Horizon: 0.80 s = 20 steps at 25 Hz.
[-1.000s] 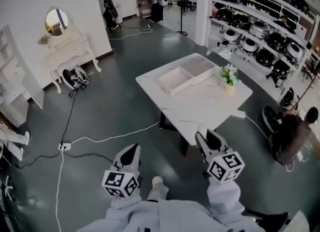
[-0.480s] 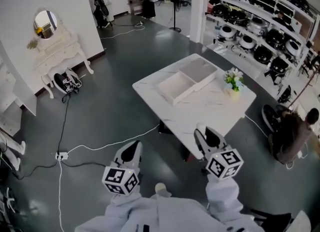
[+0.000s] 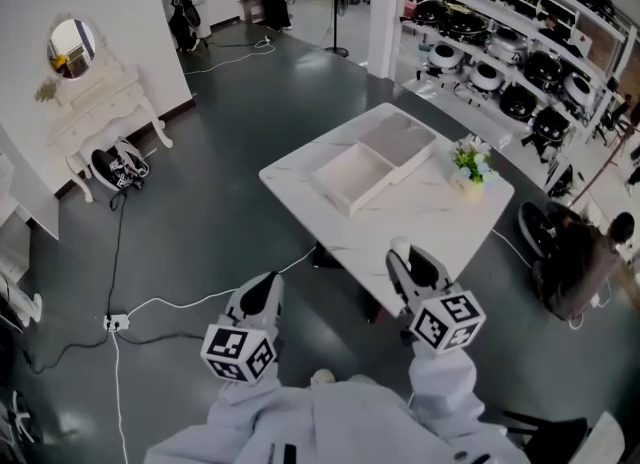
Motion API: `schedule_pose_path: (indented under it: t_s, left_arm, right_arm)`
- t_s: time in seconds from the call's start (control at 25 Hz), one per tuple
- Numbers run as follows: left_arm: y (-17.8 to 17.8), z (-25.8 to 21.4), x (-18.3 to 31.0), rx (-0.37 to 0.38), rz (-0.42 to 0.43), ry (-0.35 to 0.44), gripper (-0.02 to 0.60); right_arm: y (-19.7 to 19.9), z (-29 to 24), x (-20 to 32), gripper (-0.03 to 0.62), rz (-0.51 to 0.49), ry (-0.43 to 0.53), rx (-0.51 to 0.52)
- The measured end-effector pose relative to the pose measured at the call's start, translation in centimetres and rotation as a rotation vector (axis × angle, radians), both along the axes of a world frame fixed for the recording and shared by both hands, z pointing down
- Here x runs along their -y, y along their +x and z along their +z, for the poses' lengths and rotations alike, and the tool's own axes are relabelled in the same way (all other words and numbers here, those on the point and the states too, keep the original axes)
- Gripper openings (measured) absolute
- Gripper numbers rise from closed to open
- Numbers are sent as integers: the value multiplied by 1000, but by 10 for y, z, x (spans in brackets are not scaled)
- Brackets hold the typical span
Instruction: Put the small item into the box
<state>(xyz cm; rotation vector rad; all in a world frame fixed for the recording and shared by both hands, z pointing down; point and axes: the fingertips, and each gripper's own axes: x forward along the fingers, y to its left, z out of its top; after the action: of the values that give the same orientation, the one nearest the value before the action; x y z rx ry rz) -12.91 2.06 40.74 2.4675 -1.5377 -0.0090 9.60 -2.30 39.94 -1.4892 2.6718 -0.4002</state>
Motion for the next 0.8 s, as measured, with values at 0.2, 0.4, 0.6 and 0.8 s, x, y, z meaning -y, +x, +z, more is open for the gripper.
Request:
schedule_pose_path:
  t_s: [0.2,0.4,0.6,0.8]
  left_arm:
    - [-15,4,11,-12,-4,-9,-2]
    - [-30,7,21,-25,-21,-14,-2]
    - [-36,5,40,-30,-25,-6,-2]
    - [-34,16,63,-29,-15,-20,-2]
  right_arm:
    - [-14,7,13,118,-10,-17,-17]
    - [-28,8,26,118,-17,-20,-30]
    - [-35,10,45,118,-22,-23,-40]
    - [-35,19,68,118,-21,-31,-39]
